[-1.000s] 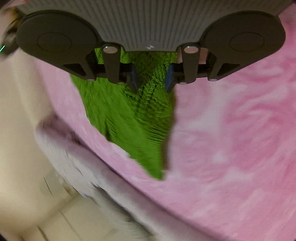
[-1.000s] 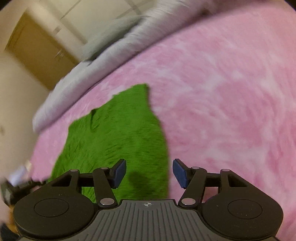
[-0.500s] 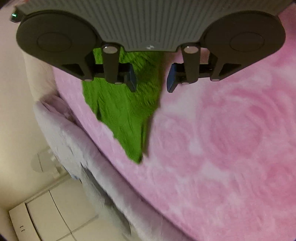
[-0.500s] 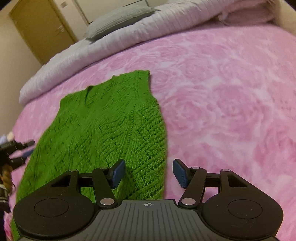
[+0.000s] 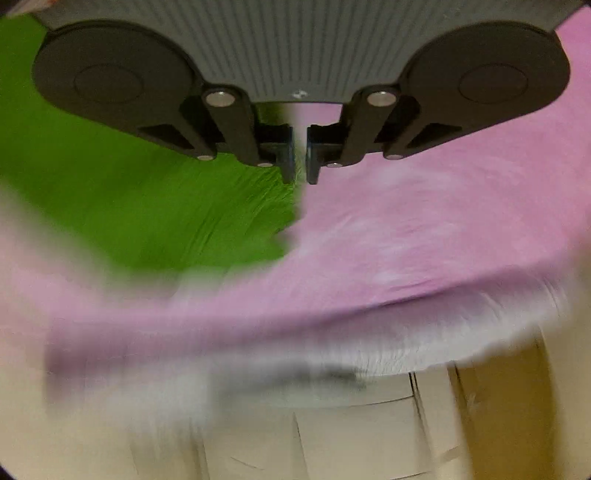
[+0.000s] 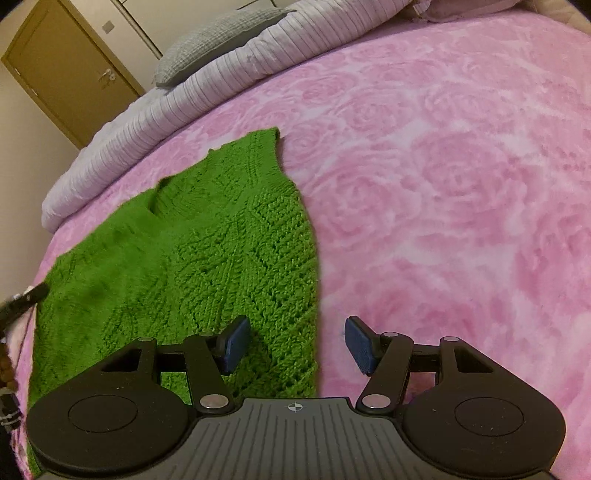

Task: Fold clothes

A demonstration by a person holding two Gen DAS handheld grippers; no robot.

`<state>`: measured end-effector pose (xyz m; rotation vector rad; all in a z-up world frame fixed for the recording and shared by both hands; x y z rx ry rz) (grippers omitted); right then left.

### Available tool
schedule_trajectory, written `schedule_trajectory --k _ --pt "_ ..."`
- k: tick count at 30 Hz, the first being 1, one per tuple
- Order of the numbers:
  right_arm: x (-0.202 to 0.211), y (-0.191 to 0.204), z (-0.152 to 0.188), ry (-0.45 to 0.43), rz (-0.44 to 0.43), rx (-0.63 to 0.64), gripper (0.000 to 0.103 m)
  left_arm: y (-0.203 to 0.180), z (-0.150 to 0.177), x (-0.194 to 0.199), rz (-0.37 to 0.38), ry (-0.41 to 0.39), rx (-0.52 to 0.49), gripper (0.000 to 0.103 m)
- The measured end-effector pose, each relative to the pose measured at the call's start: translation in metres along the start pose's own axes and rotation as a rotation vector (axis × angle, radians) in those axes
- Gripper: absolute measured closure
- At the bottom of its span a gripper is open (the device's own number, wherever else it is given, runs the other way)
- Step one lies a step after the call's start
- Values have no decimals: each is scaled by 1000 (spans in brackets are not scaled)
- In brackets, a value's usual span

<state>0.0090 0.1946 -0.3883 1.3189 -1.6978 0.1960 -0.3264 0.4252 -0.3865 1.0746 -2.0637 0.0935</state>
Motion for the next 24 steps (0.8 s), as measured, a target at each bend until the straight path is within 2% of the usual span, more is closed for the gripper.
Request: schedule_trajectory --k 1,2,3,5,7,11,14,15,16,18,19,20,21,22,24 --pt "-1 0 0 0 5 5 42 5 13 -14 7 71 27 103" --pt "-2 1 -1 -1 9 8 42 15 22 -18 69 95 128 103" --pt "-2 2 -1 -1 13 10 42 27 27 -18 149 97 257 103" --pt "-1 1 -1 -2 14 4 42 35 31 -27 251 111 414 95" --pt "0 -3 0 -3 6 -15 42 38 32 -40 340 129 548 68" --pt "4 -16 -3 -18 -39 -121 42 47 34 -64 517 162 816 67" --pt "5 -21 -3 -24 -55 -149 42 54 34 -82 650 187 1018 67" --pt "5 -22 -3 -26 -60 -158 42 57 34 -87 695 195 1085 68" --pt "6 -24 -3 -28 -65 -167 42 58 33 -93 719 205 1121 75" --pt "5 -26 -4 -31 -72 -181 42 58 28 -91 760 196 1115 93" --pt "5 -27 -5 -33 -74 -185 42 58 25 -90 782 188 1107 93" --pt "4 -27 -6 -34 -75 -189 42 57 17 -81 769 151 1024 93" --pt "3 -28 -7 -35 -76 -192 42 54 4 -66 698 101 861 93" --pt "3 -29 -8 -40 -73 -195 42 47 -4 -57 596 84 690 93" --pt "4 -31 -10 -51 -63 -198 42 29 -12 -49 378 83 361 88"
Point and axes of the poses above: each gripper's, at about its wrist camera, not at the fingertips, and x roughly against the way its jaws point, y to its left, z to its underside, the point moved 3 cm from there along -x, roughly the way its jaws point, and after that the axes turned 4 degrees about x, right-handed, at the moved point
